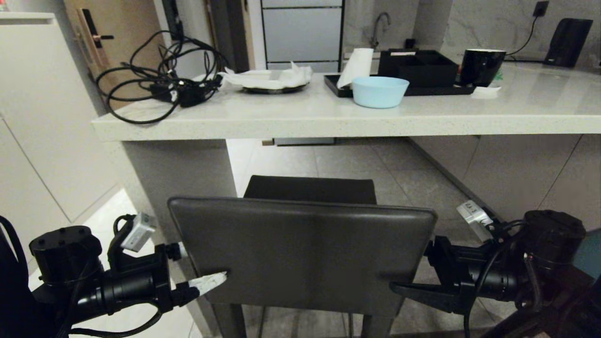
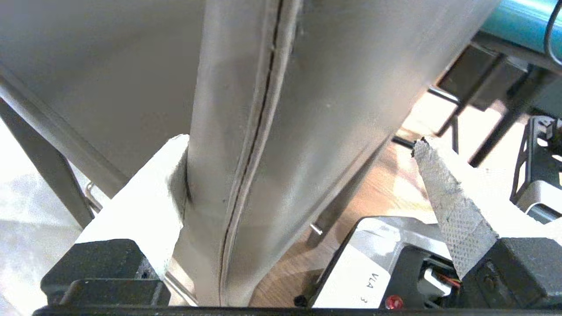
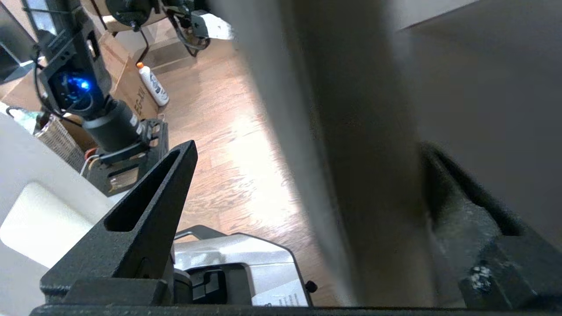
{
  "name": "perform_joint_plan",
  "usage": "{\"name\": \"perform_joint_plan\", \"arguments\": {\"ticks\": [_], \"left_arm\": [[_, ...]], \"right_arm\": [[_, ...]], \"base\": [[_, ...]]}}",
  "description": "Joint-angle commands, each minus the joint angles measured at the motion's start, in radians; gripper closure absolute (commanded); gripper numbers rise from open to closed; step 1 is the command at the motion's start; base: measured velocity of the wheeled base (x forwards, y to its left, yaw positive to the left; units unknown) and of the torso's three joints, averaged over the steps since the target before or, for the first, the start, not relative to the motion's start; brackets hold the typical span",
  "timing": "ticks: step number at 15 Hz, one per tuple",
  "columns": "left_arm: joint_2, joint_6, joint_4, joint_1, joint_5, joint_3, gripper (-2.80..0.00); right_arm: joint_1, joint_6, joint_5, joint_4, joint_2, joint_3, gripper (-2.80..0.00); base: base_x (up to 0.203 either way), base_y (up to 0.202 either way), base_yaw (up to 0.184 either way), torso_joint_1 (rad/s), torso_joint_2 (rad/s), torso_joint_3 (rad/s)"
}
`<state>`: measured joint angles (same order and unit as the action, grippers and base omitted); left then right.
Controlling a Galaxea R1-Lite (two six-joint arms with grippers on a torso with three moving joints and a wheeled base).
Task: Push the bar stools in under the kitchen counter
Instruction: Pull the gray chair out from under the dining table
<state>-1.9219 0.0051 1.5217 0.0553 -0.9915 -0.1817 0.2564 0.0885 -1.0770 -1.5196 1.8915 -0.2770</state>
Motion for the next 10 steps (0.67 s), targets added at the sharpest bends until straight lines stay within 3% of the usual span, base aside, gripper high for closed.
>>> {"name": "perform_joint_plan", "arguments": {"ticks": [1,10], "left_arm": [[0.006,0.000,0.008,0.004,-0.007,0.001,-2.80],[0.012,0.000,0.008,0.021,-0.007,0.005,-2.80]], "right_arm": [[0.000,-0.001,-0.003,-0.010,-0.002,-0.001,-2.80],[0.000,-0.001,-0.003,-0.010,0.000,-0.001,-2.80]], "base": [[-0.200,0.000,-0.003,-0.003,0.01,0.005],[-0.194,0.000,-0.002,0.002,0.00,0.001]]}}
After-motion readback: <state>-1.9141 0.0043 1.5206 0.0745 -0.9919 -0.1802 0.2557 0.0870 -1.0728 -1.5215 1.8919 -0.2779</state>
